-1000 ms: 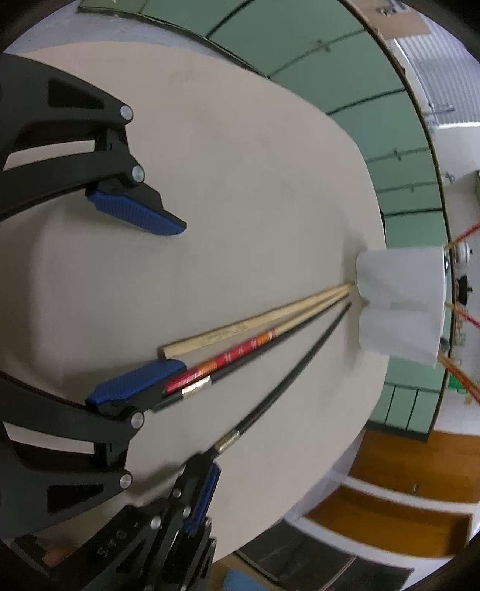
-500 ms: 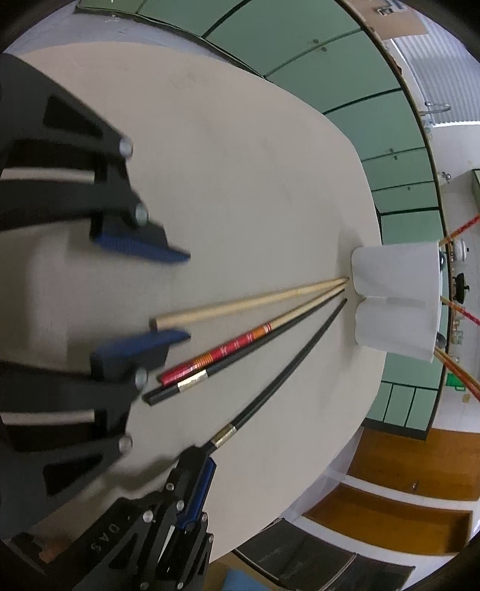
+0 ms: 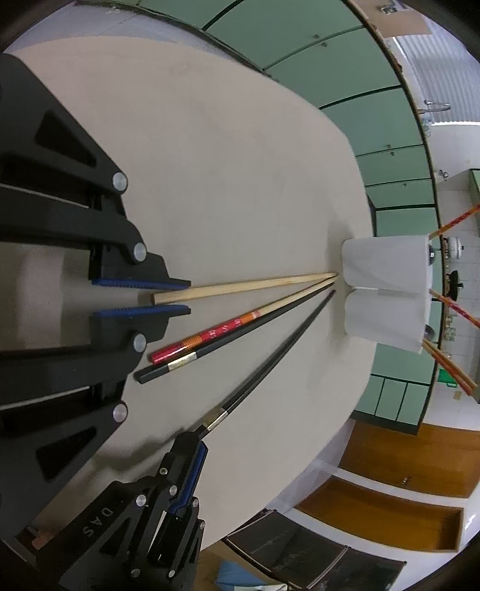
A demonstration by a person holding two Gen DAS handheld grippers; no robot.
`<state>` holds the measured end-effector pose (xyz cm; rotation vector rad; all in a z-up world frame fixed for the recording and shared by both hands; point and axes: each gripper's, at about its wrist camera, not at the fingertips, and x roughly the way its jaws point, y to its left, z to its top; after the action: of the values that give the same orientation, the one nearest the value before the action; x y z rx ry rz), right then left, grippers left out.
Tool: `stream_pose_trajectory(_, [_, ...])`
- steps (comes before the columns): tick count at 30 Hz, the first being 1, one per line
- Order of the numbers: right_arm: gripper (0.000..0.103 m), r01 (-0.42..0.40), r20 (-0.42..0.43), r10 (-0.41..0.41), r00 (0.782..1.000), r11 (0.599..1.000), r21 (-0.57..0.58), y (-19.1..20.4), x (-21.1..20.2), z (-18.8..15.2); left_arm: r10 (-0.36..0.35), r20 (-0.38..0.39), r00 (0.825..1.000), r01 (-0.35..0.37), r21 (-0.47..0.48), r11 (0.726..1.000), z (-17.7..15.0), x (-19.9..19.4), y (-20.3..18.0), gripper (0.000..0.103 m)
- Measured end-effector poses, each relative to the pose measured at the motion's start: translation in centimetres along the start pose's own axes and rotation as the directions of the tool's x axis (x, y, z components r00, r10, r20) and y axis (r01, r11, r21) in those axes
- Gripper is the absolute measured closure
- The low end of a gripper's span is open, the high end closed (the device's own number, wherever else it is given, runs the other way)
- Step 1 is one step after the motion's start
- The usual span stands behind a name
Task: Organize utensils
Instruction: 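Lift both chopsticks over the white holder and open both tools to drop them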
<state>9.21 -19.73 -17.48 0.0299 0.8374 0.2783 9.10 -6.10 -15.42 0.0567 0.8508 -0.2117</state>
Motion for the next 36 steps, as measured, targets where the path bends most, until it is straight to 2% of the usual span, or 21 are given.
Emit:
stream_pose_trajectory(7, [0.097,-0.002,0.045,0.002,0.999,1.0,-0.006,-0.1,-1.6,0.9,0.016,0.061,0.998,-0.016,-0.003,1.0,0.9,-2.2,0.6,0.097])
stream_pose_trajectory(14, [0.097,-0.003,0.102,0.005,0.995,1.0,-0.016,-0.3,-3.8,2.7,0.03,0.151,0.988,-0.029,-0.006,1.0,2.8,-5.4,1.0,0.097])
stream_pose_trajectory(23, [0.097,-0.014,0.182,0.021,0.983,0.999,-0.039,-0.3,-6.8,5.7,0.025,0.282,0.959,-0.026,0.002,1.0,6.5,-9.4,1.6,0.097])
stream_pose_trajectory(31, [0.097,-0.032,0.26,0.045,0.964,0.998,-0.055,-0.3,-9.8,9.3,0.016,0.367,0.93,-0.018,0.003,1.0,9.5,-11.8,1.5,0.097])
stream_pose_trajectory(36, [0.097,-0.047,0.28,0.063,0.958,0.997,-0.063,-0.5,-10.7,11.5,-0.003,0.408,0.913,-0.005,0.017,1.0,11.4,-13.0,1.3,0.097])
